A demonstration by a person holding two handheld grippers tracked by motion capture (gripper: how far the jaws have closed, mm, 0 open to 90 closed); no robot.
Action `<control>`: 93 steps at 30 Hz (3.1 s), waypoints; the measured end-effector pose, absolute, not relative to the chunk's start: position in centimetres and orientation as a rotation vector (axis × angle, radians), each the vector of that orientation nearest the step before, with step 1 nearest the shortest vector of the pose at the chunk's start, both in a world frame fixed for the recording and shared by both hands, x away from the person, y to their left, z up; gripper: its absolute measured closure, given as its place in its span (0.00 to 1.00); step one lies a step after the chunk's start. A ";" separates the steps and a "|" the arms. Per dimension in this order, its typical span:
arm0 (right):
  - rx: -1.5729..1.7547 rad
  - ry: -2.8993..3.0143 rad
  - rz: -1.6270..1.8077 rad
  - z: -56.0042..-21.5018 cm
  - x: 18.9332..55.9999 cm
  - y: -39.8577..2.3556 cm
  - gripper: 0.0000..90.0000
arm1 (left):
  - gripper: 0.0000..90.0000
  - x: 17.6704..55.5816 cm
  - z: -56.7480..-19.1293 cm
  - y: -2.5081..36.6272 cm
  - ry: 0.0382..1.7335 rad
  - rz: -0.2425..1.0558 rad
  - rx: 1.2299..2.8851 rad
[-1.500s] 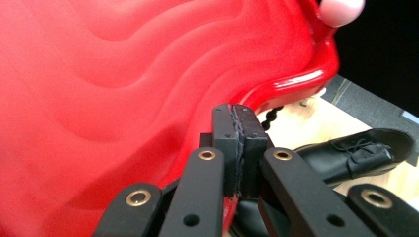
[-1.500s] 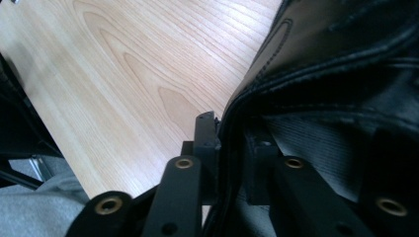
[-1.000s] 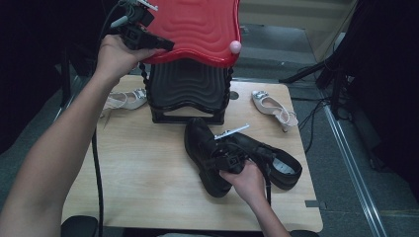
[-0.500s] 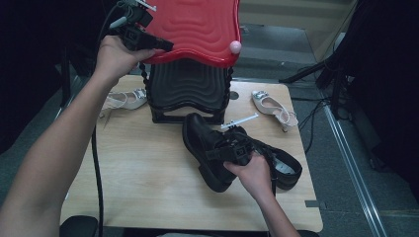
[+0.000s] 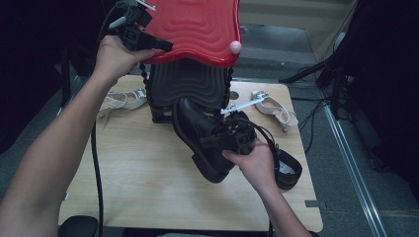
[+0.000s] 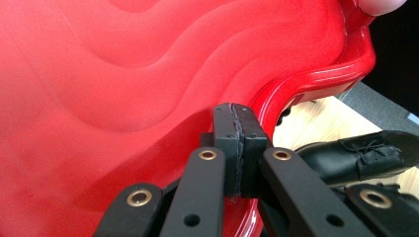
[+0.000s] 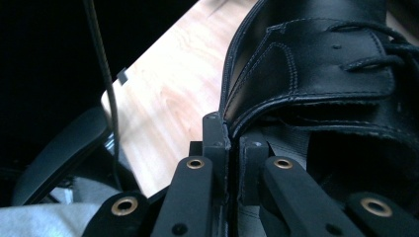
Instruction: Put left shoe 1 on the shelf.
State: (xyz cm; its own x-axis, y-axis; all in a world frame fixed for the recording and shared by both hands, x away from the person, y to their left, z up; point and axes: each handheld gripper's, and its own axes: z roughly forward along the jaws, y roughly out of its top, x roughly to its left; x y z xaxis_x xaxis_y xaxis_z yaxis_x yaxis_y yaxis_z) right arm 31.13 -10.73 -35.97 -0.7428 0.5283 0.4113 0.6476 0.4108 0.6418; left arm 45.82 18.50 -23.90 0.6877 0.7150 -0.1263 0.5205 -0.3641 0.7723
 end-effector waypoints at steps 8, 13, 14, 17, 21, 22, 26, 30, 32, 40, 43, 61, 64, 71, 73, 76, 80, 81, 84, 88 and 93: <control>-1.078 -2.587 -1.305 -34.1 34.4 -8.0 0.97 | 1.00 45.7 -23.9 18.6 0.951 0.292 2.054; -1.097 -2.659 -1.346 -34.0 36.5 -6.0 0.97 | 1.00 45.6 -24.0 18.9 0.948 0.288 2.049; -1.113 -2.673 -1.343 -34.1 36.9 -5.6 0.97 | 1.00 45.5 -24.0 18.9 0.945 0.290 2.050; -1.148 -2.719 -1.358 -34.6 37.7 -4.6 0.97 | 1.00 45.3 -24.1 18.8 0.943 0.300 2.048; -1.168 -2.748 -1.377 -35.5 38.7 -3.8 0.97 | 1.00 45.2 -24.0 18.7 0.943 0.302 2.051; -1.174 -2.768 -1.391 -35.7 38.7 -3.6 0.97 | 1.00 45.2 -24.1 18.7 0.944 0.302 2.050; -1.170 -2.811 -1.396 -36.2 39.1 -2.5 0.97 | 1.00 45.2 -24.0 18.7 0.949 0.301 2.049; -1.167 -2.856 -1.419 -36.8 39.7 -1.3 0.97 | 1.00 45.1 -24.1 18.7 0.952 0.303 2.042; -1.175 -2.862 -1.434 -37.1 40.2 -0.9 0.97 | 1.00 45.1 -24.1 18.7 0.954 0.304 2.041; -1.214 -2.800 -1.506 -37.9 41.5 0.0 0.97 | 1.00 45.1 -24.1 18.6 0.956 0.307 2.042; -1.226 -2.788 -1.521 -38.1 42.2 0.7 0.97 | 1.00 45.0 -24.1 18.6 0.962 0.310 2.036; -1.269 -2.704 -1.496 -38.4 42.7 1.4 0.77 | 1.00 44.8 -24.3 18.6 0.953 0.338 2.031; -1.242 -2.699 -1.527 -37.9 42.1 0.8 0.79 | 1.00 44.8 -24.3 18.6 0.953 0.340 2.030; -1.125 -2.740 -1.520 -36.6 39.4 -0.2 1.00 | 1.00 44.8 -24.3 18.6 0.953 0.346 2.027; -1.074 -2.762 -1.509 -36.5 38.6 -0.6 1.00 | 1.00 44.7 -24.3 18.6 0.956 0.344 2.025; -1.039 -2.763 -1.487 -36.8 37.6 -1.3 1.00 | 1.00 44.7 -24.3 18.6 0.954 0.347 2.023; -1.019 -2.758 -1.469 -37.8 36.2 -2.6 1.00 | 1.00 44.7 -24.4 18.6 0.942 0.357 2.023; -1.013 -2.764 -1.465 -38.1 36.0 -2.7 1.00 | 1.00 44.7 -24.4 18.6 0.939 0.359 2.023; -1.025 -2.772 -1.441 -39.1 35.6 -3.5 1.00 | 1.00 44.7 -24.4 18.6 0.943 0.358 2.023; -1.044 -2.782 -1.408 -40.8 35.6 -4.4 1.00 | 1.00 44.6 -24.4 18.6 0.946 0.357 2.021; -1.095 -2.801 -1.372 -42.2 36.2 -5.0 1.00 | 1.00 44.6 -24.4 18.6 0.941 0.361 2.018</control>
